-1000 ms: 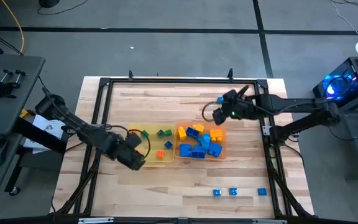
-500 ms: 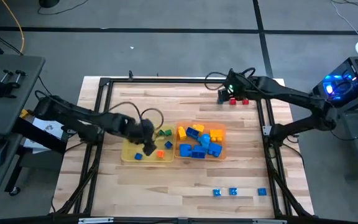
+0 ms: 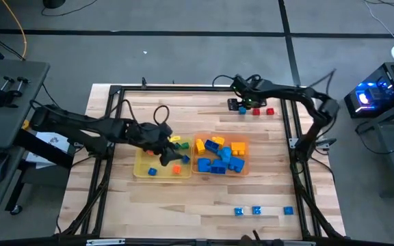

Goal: Sort blocks by size
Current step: Put the small blue game piece into the yellow bin

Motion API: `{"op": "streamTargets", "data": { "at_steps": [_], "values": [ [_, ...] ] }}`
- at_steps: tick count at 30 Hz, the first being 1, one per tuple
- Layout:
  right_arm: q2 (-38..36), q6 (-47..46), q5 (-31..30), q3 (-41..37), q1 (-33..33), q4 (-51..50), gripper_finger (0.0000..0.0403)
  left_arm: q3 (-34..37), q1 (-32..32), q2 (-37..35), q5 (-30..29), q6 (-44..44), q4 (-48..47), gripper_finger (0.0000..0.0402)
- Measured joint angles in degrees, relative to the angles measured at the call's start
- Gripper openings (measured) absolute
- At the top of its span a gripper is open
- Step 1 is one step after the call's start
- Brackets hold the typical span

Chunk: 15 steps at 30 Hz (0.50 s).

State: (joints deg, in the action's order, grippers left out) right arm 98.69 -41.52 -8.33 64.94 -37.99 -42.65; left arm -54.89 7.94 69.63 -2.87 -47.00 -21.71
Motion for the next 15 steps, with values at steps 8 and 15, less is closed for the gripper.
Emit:
{"op": "streamTargets", "data": {
  "at_steps": [8,15],
  "values": [
    [6.1,-1.1,0.0,0.2,-2.4,2.9,0.0318,0.0,0.0,-0.4,-3.3,-2.9,0.1,0.0280],
    [9.2,-2.2,0.2,0.5,-2.2,3.7,0.0272,0.0,0.0,-0.4,-3.7,-2.9,0.1,0.0280]
  ]
}}
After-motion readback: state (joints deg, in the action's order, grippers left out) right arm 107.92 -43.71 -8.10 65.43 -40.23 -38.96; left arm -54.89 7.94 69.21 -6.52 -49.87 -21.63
